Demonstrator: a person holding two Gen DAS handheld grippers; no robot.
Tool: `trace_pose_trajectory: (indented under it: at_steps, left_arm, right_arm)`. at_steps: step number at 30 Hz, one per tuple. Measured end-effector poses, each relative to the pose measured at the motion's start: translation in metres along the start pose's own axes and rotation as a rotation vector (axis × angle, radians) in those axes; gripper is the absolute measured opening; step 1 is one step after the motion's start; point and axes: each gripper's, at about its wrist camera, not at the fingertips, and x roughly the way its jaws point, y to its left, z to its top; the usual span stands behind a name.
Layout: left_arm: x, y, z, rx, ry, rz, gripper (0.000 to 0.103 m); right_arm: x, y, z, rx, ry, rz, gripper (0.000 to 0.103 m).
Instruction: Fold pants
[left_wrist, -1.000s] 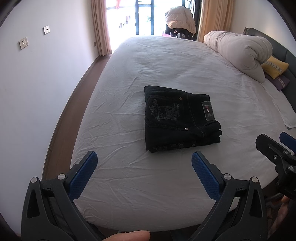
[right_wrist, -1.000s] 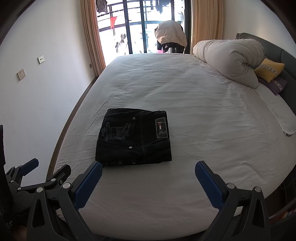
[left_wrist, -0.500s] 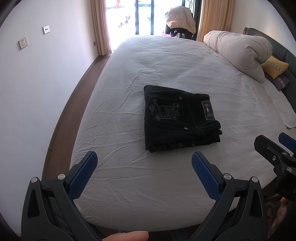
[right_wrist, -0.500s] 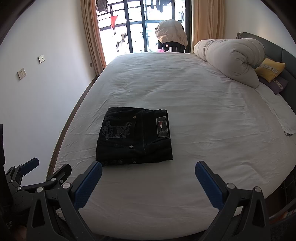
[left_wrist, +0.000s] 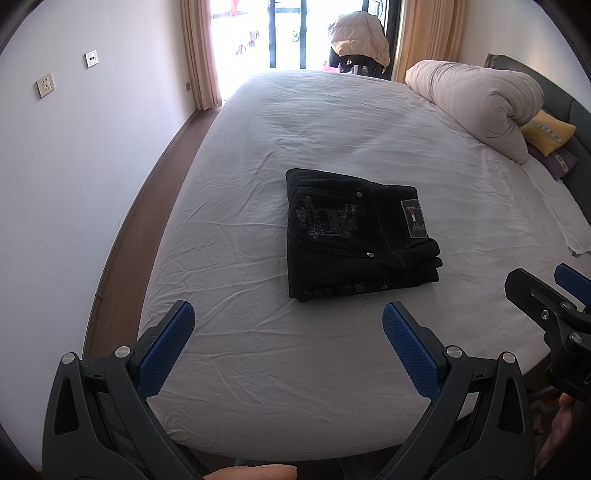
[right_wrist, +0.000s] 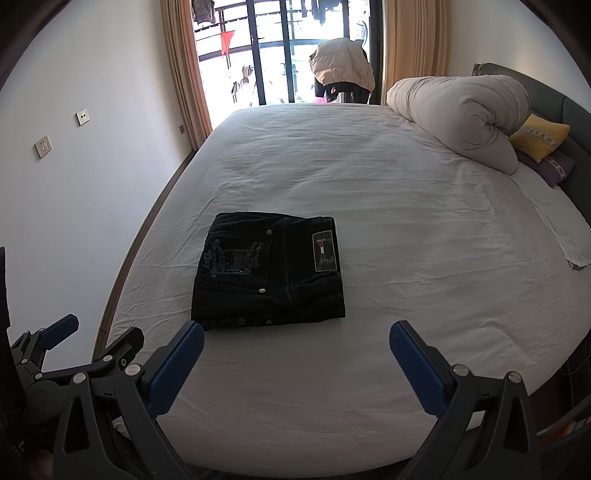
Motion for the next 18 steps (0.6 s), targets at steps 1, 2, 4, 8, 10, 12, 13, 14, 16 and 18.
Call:
trace_pose_trajectory:
  at_steps: [1,2,4,8,10,12,13,14,16,18]
  left_arm:
    - [-0.0001,-0.0004,-0.0003,0.0,0.0,0.0,0.103]
    - [0.0,0.0002,0.0001,0.0,0.0,-0.001,0.103]
    - [0.0,0.0002,0.0001,0.0,0.0,0.0,0.103]
    - [-0.0002,-0.0009,-0.0007,-0.001,0.001,-0.001,0.103]
    - [0.0001,-0.0005,-0.0008,-0.002,0.002,-0.002,0.103]
    - [0.0001,-0.0012,-0.0016,0.001,0.002,-0.003,0.103]
    - [0.0,-0.0011,-0.0015,0.0,0.002,-0.003,0.103]
    - [0.0001,-0.0016,-0.002,0.001,0.001,-0.004,0.103]
    - [0.0,-0.0029,-0.0031,0.002,0.002,-0.005,0.103]
    - [0.0012,-0.0019,-0.0019,0.003,0.003,-0.006,0.103]
  right_arm:
    - [-0.0003,0.0002,-0.0005,0.0,0.0,-0.001,0.103]
    - [-0.0002,-0.0001,-0.0002,0.001,0.001,0.0,0.103]
    - [-0.0002,-0.0003,0.0001,0.0,0.001,0.0,0.103]
    - [-0.0004,-0.0005,0.0004,0.0,0.001,0.001,0.103]
    - [-0.0005,-0.0003,0.0005,0.0,0.002,0.001,0.103]
    - [-0.0008,-0.0001,0.0003,0.0,0.001,0.001,0.103]
    - [-0.0008,-0.0001,0.0003,0.001,0.001,0.0,0.103]
    - [-0.0005,0.0003,-0.0004,0.001,0.001,0.0,0.103]
    - [-0.0006,-0.0001,-0.0003,0.0,0.001,0.0,0.103]
    - [-0.0008,-0.0005,0.0,-0.001,0.001,0.001,0.103]
